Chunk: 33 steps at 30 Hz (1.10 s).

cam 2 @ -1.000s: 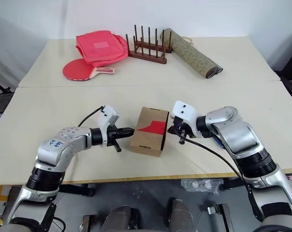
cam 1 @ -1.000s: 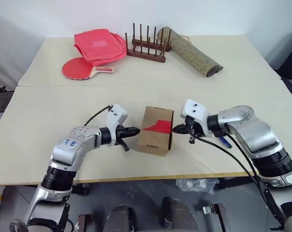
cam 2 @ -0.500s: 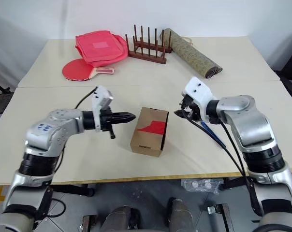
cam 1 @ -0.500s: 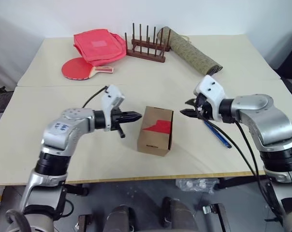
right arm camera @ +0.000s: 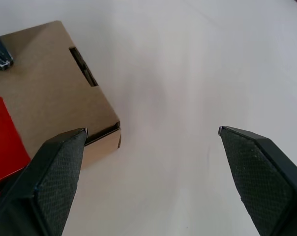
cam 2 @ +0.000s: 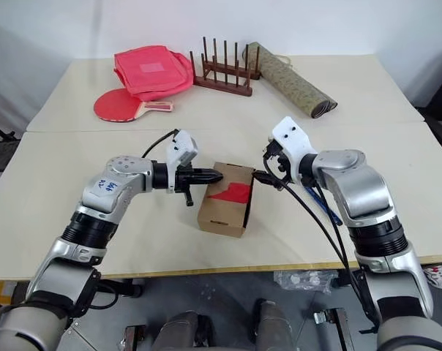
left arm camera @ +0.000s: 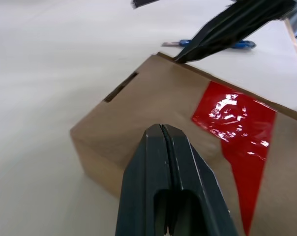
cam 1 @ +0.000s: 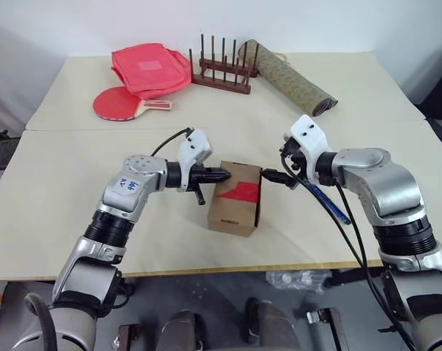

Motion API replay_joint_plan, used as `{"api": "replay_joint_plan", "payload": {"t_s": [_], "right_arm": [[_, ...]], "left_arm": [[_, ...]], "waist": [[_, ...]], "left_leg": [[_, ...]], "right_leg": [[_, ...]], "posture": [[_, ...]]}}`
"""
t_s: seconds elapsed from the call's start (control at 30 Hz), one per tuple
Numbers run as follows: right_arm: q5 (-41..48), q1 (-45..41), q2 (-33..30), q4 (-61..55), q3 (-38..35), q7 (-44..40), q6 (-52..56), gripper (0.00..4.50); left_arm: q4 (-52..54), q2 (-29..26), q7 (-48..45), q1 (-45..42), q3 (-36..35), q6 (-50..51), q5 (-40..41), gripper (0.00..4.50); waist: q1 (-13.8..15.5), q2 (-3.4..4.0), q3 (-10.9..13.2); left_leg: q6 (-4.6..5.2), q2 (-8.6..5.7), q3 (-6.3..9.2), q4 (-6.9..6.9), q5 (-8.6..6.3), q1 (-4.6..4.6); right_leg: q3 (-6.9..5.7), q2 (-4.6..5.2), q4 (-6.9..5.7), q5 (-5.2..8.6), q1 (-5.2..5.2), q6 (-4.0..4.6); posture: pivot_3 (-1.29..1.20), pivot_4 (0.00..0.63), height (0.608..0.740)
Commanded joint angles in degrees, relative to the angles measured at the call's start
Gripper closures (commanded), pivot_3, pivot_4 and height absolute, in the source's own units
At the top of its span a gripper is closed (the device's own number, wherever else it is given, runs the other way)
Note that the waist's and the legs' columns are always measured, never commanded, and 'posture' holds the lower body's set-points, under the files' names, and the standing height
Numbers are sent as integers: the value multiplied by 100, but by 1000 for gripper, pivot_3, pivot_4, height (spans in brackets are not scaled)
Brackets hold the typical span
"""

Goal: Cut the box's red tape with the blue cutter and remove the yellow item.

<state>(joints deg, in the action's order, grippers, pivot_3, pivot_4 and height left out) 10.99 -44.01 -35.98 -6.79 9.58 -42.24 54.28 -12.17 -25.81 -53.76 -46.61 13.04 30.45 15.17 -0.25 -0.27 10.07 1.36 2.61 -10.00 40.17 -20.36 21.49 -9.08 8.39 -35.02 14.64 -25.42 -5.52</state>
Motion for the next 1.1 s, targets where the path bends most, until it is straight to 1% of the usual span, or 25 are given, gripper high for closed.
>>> {"api": "replay_joint_plan", "payload": {"t_s": [0.03,0.2,0.37,0.6,0.73,0.77,0.87,1.03,1.1], "right_arm": [[-99,210,-258,-206,194,-128,-81,45],[-315,452,-753,-290,560,-434,-404,45],[-630,563,-1054,-140,885,-717,-957,45],[-1084,780,-1219,26,1188,-939,-1542,45],[-612,903,-1082,-152,416,-829,-764,45],[-322,871,-961,-198,12,-777,-217,45],[434,722,-610,-188,-882,-723,1223,45],[1175,513,-157,86,-1612,-617,2483,45],[1395,349,140,484,-1882,-527,2829,45]], "left_arm": [[98,-25,-169,-33,74,-73,-107,4500],[181,-92,-246,25,40,-21,-155,4500],[197,-96,-229,35,-1,4,-194,4500],[279,-85,-168,101,-55,44,-224,4500],[397,-89,-116,177,-91,86,-213,4500],[441,-92,-110,209,-98,103,-207,4500],[528,-89,-109,279,-102,132,-204,4500],[607,-99,-148,354,-94,173,-190,4500],[607,-102,-171,363,-82,169,-199,4500]], "waist": [[1,-1,-1],[4,-4,-3],[-3,-9,-6],[-2,-9,-6],[25,-10,-5],[22,-10,-5],[15,-9,-5],[10,-9,-6],[6,-9,-6]], "left_leg": [[0,0,0,0,0,0],[0,1,2,1,0,-4],[0,2,3,1,0,-7],[1,2,4,3,0,-8],[1,2,9,6,0,-6],[1,2,11,8,0,-3],[1,2,26,8,0,-4],[2,4,45,8,0,-5],[2,4,46,8,0,-5]], "right_leg": [[0,0,0,0,0,0],[2,1,-2,0,2,0],[3,1,-2,0,3,0],[5,1,-4,0,3,0],[5,2,-4,0,3,0],[3,3,-3,0,3,0],[4,3,-7,0,3,0],[3,2,-8,0,3,1],[3,2,-8,0,3,1]], "posture": [[0,150,740],[0,150,740],[0,150,740],[0,150,740],[0,150,740],[0,150,740],[0,150,740],[0,150,740],[0,150,740]]}}
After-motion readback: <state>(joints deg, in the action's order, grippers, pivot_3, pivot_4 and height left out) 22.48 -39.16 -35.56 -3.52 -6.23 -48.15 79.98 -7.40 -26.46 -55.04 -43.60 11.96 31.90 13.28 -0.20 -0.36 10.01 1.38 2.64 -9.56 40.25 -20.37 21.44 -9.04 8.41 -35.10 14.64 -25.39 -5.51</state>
